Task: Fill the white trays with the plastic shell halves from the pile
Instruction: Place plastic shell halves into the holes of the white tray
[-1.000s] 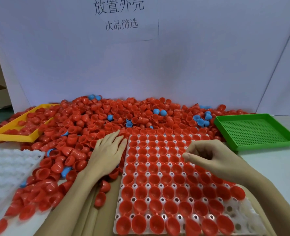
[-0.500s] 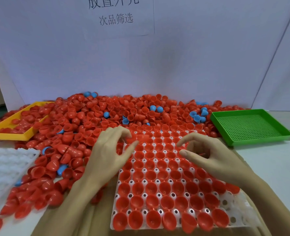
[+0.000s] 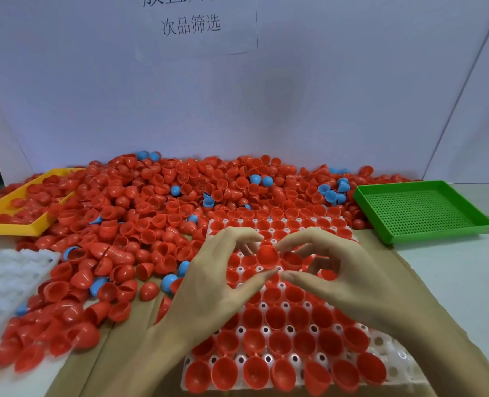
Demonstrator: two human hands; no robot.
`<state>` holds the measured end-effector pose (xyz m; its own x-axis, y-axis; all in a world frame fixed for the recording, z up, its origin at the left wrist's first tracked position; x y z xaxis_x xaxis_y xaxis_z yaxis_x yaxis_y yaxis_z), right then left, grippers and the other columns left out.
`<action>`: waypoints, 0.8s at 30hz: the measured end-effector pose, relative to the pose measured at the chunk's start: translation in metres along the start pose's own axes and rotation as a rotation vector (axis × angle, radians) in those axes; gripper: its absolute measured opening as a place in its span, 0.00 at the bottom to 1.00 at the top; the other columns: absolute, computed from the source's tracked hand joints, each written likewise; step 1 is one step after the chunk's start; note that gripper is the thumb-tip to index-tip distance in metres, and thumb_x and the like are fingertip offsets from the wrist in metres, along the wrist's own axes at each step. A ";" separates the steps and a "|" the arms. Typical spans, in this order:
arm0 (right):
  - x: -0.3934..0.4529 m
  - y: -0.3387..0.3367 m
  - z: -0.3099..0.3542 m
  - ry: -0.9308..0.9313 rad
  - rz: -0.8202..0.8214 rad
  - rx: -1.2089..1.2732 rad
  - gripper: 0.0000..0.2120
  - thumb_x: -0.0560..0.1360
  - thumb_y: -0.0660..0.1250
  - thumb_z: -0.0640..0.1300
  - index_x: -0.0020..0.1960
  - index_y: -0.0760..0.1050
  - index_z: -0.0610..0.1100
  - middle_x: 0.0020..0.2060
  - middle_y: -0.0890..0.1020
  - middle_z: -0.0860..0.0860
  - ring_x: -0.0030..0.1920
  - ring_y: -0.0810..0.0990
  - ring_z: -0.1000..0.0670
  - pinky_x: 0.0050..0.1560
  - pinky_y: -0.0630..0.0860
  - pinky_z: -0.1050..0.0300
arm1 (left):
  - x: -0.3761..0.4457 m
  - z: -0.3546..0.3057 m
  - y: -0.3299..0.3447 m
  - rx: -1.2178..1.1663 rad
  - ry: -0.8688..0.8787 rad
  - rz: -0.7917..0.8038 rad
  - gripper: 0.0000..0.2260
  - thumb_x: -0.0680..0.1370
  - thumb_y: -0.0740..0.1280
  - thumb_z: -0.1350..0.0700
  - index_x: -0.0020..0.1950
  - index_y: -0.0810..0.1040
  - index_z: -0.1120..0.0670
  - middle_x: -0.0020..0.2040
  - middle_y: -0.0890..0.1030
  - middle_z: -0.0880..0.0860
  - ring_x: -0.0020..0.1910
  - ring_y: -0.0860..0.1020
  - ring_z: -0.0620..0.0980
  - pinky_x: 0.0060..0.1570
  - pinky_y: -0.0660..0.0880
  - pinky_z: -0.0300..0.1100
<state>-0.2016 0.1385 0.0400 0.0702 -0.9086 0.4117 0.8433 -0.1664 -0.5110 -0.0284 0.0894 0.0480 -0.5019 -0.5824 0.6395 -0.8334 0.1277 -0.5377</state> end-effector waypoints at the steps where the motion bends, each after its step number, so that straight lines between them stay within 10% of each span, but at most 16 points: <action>1: 0.000 0.000 0.001 -0.011 -0.002 -0.003 0.16 0.77 0.78 0.45 0.62 0.81 0.53 0.59 0.83 0.54 0.54 0.83 0.49 0.44 0.79 0.60 | 0.001 0.000 0.000 -0.027 -0.012 0.005 0.16 0.77 0.76 0.47 0.62 0.77 0.48 0.54 0.80 0.41 0.57 0.81 0.47 0.60 0.76 0.41; 15: -0.001 0.004 0.002 -0.013 -0.034 0.049 0.30 0.74 0.79 0.53 0.73 0.73 0.54 0.49 0.78 0.53 0.45 0.79 0.49 0.40 0.78 0.58 | 0.000 0.019 0.009 -0.363 -0.250 0.027 0.12 0.78 0.76 0.52 0.60 0.79 0.48 0.55 0.85 0.45 0.53 0.85 0.49 0.56 0.79 0.36; 20: -0.002 0.006 0.008 0.008 -0.030 0.126 0.15 0.84 0.65 0.55 0.69 0.76 0.54 0.50 0.80 0.52 0.45 0.83 0.48 0.43 0.77 0.65 | 0.001 0.032 0.018 -0.530 -0.367 0.079 0.12 0.81 0.72 0.53 0.64 0.80 0.46 0.51 0.86 0.52 0.47 0.87 0.54 0.55 0.82 0.43; 24: -0.002 0.007 0.009 -0.012 -0.046 -0.003 0.11 0.82 0.70 0.42 0.60 0.80 0.57 0.51 0.81 0.53 0.46 0.83 0.46 0.44 0.82 0.50 | -0.001 0.035 0.031 -0.636 -0.421 0.212 0.09 0.85 0.67 0.50 0.61 0.84 0.50 0.47 0.85 0.51 0.41 0.83 0.49 0.48 0.79 0.39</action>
<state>-0.1910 0.1425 0.0421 0.0376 -0.8952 0.4441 0.8440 -0.2095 -0.4937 -0.0454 0.0660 0.0110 -0.6410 -0.7327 0.2285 -0.7658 0.6305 -0.1266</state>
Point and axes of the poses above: each hand's wrist, its own x-axis towards the middle knuckle, its own y-axis out of the palm, z = x × y, the point moved 9 cm from there along x, towards the middle knuckle
